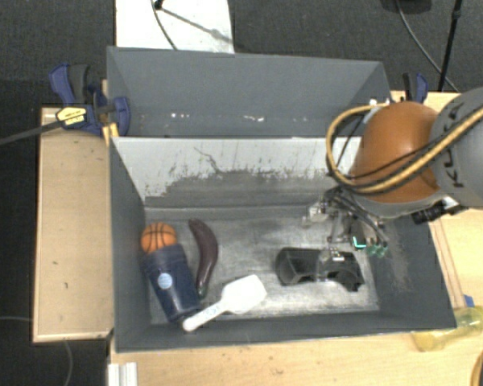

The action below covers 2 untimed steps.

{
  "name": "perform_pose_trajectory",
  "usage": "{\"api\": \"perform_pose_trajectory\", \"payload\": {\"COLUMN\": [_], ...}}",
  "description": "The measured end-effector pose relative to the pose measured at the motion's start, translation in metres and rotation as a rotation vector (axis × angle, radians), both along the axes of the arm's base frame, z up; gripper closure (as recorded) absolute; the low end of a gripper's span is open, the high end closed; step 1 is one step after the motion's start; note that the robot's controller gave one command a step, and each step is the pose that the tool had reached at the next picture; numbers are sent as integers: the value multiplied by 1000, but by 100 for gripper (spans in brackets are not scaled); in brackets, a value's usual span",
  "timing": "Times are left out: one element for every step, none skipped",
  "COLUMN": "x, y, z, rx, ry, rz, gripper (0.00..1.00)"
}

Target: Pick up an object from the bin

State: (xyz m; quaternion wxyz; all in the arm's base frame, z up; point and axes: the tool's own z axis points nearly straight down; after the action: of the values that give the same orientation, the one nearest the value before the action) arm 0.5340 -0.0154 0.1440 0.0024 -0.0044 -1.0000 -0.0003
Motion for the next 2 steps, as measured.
{"api": "perform_pose_trajectory", "payload": {"x": [2, 0], "y": [0, -8], "z": [4, -64], "rx": [0, 4], "ry": [-8, 21], "rz": [0, 54], "gripper": [0, 100]}}
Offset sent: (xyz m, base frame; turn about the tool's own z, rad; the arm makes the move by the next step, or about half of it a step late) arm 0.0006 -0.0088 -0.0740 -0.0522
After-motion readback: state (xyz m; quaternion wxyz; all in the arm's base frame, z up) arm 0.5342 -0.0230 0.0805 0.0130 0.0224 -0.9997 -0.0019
